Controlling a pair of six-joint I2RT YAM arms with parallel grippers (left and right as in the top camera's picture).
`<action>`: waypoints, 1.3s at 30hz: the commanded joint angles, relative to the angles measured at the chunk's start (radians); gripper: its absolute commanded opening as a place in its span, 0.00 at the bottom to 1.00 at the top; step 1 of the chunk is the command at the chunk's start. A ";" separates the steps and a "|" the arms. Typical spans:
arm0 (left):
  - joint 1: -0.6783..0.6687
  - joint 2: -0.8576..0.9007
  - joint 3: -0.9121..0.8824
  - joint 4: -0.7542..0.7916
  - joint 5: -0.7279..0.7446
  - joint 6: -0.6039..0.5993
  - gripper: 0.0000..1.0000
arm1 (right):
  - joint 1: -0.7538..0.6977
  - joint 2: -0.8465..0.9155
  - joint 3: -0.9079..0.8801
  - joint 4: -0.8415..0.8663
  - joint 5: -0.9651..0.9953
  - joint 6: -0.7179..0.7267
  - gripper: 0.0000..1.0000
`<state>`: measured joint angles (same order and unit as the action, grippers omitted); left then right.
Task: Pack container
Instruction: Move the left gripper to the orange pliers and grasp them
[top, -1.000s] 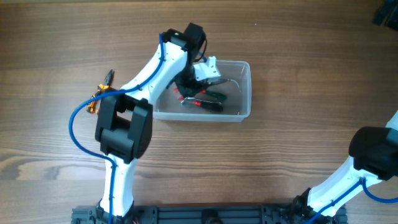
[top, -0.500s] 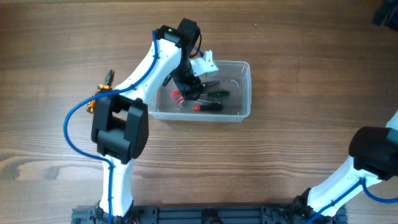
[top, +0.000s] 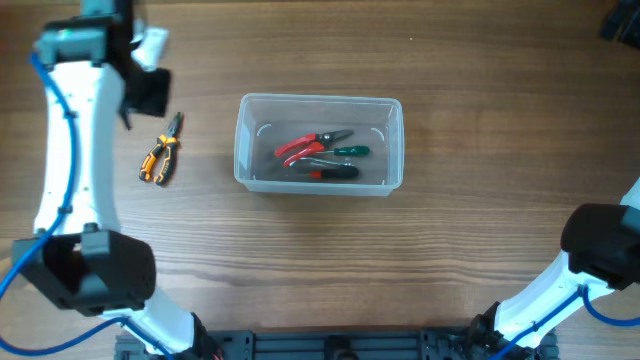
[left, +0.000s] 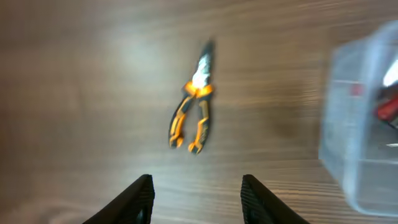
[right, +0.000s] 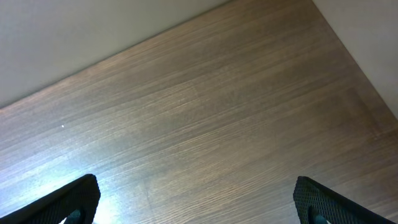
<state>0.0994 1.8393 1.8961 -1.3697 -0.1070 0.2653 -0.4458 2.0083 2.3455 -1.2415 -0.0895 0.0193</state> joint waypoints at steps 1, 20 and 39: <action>0.134 0.010 -0.100 0.015 0.119 -0.060 0.47 | 0.005 -0.003 0.000 0.003 -0.001 0.009 1.00; 0.183 0.077 -0.540 0.476 0.241 0.154 0.50 | 0.006 -0.003 0.000 0.003 -0.001 0.009 1.00; 0.105 0.289 -0.540 0.495 0.165 0.146 0.29 | 0.006 -0.003 0.000 0.003 -0.001 0.009 1.00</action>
<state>0.2043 2.0514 1.3750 -0.8917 0.0681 0.3988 -0.4458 2.0083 2.3455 -1.2415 -0.0891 0.0193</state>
